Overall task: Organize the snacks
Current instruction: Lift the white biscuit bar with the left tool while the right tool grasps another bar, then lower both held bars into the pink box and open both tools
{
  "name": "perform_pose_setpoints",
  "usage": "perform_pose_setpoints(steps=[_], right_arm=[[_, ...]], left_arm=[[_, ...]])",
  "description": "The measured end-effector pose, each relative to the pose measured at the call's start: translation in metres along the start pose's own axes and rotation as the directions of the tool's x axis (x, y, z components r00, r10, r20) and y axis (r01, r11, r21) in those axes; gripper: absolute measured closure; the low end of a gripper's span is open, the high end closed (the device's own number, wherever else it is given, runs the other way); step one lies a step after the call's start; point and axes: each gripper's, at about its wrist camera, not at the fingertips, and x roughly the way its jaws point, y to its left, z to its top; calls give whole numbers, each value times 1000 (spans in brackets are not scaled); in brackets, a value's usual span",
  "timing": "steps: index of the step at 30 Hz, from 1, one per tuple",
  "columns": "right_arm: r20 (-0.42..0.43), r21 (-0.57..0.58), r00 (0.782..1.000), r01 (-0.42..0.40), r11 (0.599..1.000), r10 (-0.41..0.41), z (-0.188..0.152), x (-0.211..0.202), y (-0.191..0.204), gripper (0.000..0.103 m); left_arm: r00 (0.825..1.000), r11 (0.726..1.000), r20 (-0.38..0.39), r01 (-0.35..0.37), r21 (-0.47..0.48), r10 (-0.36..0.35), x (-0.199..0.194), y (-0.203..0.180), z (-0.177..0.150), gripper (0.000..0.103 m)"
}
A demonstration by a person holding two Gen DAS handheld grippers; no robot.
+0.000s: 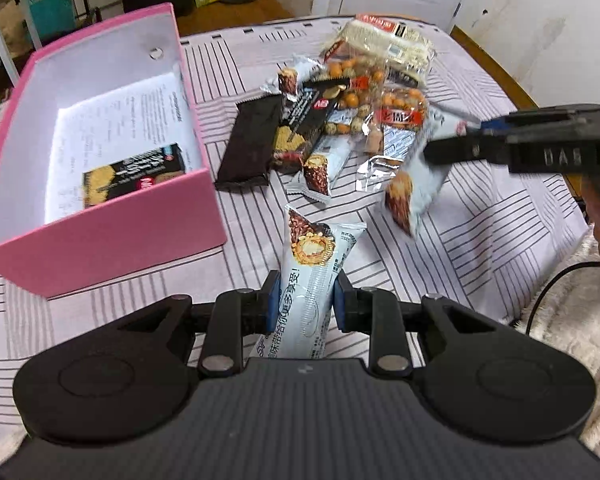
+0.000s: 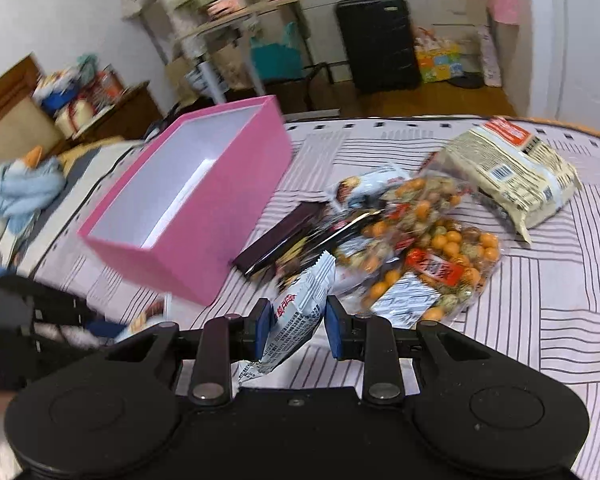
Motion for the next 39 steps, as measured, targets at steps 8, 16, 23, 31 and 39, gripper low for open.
perform_pose_setpoints(steps=[8, 16, 23, 31, 39], right_arm=[[-26, -127, 999, -44, 991, 41, 0, -27, 39, 69], [-17, -172, 996, -91, 981, 90, 13, -38, 62, 69], [11, -219, 993, -116, 969, 121, 34, -34, 79, 69], [114, -271, 981, -122, 955, 157, 74, -2, 100, 69], [120, -336, 979, -115, 935, 163, 104, 71, 119, 69]], left_arm=[[999, 1000, 38, -4, -10, 5, -39, 7, -2, 78], [992, 999, 118, -47, -11, 48, -75, 15, 5, 78], [980, 995, 176, -81, -59, 91, -95, 36, 19, 77], [940, 969, 246, -208, -134, 236, -98, 72, 33, 77], [921, 933, 219, -271, -237, 323, -50, 127, 69, 77]])
